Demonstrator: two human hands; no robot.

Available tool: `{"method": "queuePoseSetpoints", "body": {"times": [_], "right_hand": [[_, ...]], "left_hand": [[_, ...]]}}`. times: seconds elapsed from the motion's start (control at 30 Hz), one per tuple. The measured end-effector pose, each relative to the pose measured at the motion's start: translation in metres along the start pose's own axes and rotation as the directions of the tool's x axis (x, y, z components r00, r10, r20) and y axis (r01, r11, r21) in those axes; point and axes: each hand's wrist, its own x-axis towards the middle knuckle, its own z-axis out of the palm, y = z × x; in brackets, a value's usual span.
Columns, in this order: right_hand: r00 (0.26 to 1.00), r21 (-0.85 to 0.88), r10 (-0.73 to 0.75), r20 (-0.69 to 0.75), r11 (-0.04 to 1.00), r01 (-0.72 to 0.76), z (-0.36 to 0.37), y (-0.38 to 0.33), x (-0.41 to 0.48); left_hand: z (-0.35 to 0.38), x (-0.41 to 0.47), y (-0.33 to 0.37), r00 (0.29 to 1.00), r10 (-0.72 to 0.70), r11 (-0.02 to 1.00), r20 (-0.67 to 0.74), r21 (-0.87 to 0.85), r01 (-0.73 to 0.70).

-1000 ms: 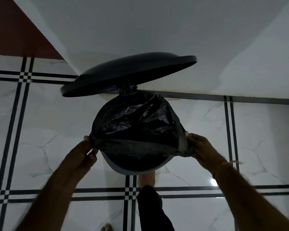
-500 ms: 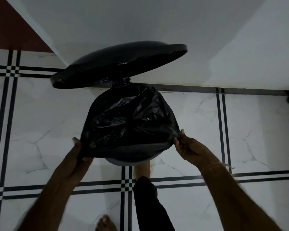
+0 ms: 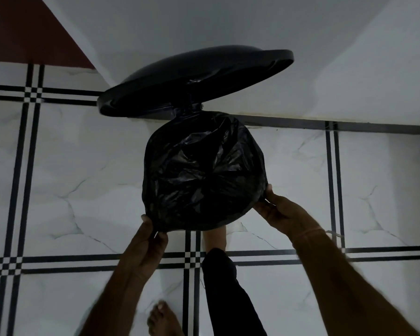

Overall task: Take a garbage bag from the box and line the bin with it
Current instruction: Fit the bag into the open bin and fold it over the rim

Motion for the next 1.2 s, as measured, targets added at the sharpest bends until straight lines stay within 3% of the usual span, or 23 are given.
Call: {"method": "queuePoseSetpoints", "body": {"times": [0.13,0.37,0.47,0.53,0.57,0.63,0.67,0.7,0.77,0.83,0.9,1.0,1.1,1.2], "right_hand": [[0.991,-0.002,-0.132,0.018,0.991,0.132,0.01,0.007,-0.002],[0.954,-0.253,-0.193,0.232,0.935,0.25,0.029,0.016,-0.004],[0.957,-0.435,-0.274,0.099,0.853,0.289,0.034,0.007,-0.012],[0.934,-0.649,-0.355,0.027,0.705,0.287,0.043,-0.002,-0.022],[0.895,-0.744,-0.447,-0.005,0.599,0.295,0.046,-0.004,-0.022],[0.72,-0.887,-0.694,-0.017,0.343,0.309,0.051,-0.009,-0.016],[0.615,-0.893,-0.788,0.009,0.27,0.359,0.056,-0.012,-0.014],[0.563,-0.858,-0.826,0.033,0.266,0.44,0.064,-0.015,-0.011],[0.609,-0.729,-0.787,0.095,0.362,0.581,0.087,-0.027,-0.005],[0.712,-0.666,-0.674,0.196,0.442,0.601,0.107,-0.038,0.009],[0.752,-0.645,-0.621,0.221,0.486,0.59,0.121,-0.047,0.024],[0.81,-0.624,-0.572,0.133,0.586,0.516,0.138,-0.061,0.037],[0.899,-0.686,-0.431,0.081,0.63,0.364,0.145,-0.079,0.052],[0.932,-0.721,-0.335,0.136,0.612,0.325,0.137,-0.084,0.067]], "left_hand": [[0.003,0.01,-0.001,0.998,0.053,0.997,-0.028,-0.048,-0.055],[0.018,0.016,0.014,0.991,0.136,0.975,-0.02,0.181,-0.13],[0.035,0.002,0.026,0.973,0.217,0.959,-0.077,0.203,-0.198],[0.047,-0.003,0.035,0.949,0.293,0.923,-0.118,0.295,-0.248],[0.053,-0.002,0.039,0.93,0.351,0.881,-0.112,0.375,-0.288],[0.067,0.002,0.048,0.906,0.417,0.815,-0.07,0.47,-0.339],[0.076,0.004,0.053,0.907,0.419,0.798,-0.052,0.498,-0.34],[0.083,0.008,0.058,0.915,0.403,0.79,-0.03,0.515,-0.331],[0.09,0.021,0.066,0.922,0.388,0.775,0.009,0.537,-0.331],[0.092,0.035,0.073,0.911,0.411,0.753,0.029,0.552,-0.357],[0.09,0.046,0.08,0.906,0.42,0.755,0.058,0.531,-0.385],[0.091,0.062,0.091,0.923,0.369,0.771,0.112,0.518,-0.371],[0.097,0.077,0.105,0.955,0.256,0.794,0.148,0.531,-0.295],[0.096,0.091,0.105,0.964,0.199,0.612,0.177,0.746,-0.263]]}}
